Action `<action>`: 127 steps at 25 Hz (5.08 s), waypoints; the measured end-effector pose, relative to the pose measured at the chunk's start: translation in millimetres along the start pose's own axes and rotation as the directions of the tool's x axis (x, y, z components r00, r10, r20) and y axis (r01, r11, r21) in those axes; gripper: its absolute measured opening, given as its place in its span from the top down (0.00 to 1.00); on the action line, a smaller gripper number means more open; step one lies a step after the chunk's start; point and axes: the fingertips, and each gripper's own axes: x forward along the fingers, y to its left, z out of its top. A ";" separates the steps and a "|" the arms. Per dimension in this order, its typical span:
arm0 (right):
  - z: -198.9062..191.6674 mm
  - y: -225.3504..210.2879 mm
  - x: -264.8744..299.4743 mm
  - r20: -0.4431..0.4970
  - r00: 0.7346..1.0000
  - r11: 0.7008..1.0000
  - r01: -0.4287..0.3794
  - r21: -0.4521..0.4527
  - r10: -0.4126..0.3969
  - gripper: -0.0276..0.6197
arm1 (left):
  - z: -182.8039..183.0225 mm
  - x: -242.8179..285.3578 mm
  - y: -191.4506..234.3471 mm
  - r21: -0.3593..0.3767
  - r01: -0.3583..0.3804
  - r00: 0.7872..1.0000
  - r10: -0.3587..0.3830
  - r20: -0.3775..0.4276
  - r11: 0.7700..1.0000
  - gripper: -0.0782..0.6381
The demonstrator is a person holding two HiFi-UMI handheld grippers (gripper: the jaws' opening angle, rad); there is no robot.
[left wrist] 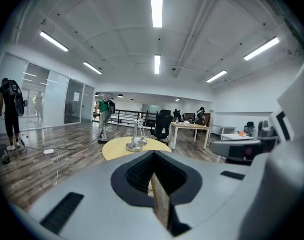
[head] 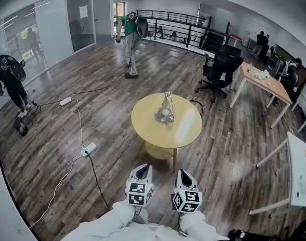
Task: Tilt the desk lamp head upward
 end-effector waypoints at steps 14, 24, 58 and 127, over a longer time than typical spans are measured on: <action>17.8 8.0 117.4 -0.012 1.000 1.000 0.017 -0.016 -0.017 0.94 | 18.0 88.1 72.3 -0.003 0.039 0.999 -0.039 -0.030 0.999 0.89; 23.1 -8.4 165.7 -0.027 0.999 0.999 0.039 0.006 -0.039 0.94 | 21.6 131.7 93.4 -0.014 0.051 0.997 -0.052 -0.055 0.999 0.89; 105.7 -115.0 442.9 0.011 1.000 1.000 -0.009 0.024 0.009 0.94 | 124.4 407.5 181.4 0.031 0.020 0.999 -0.019 -0.035 0.999 0.89; -1.8 -134.9 474.7 -0.321 0.939 0.992 -0.127 0.002 0.121 0.56 | 103.2 593.9 145.2 0.226 0.627 0.778 -0.589 -0.217 0.746 0.71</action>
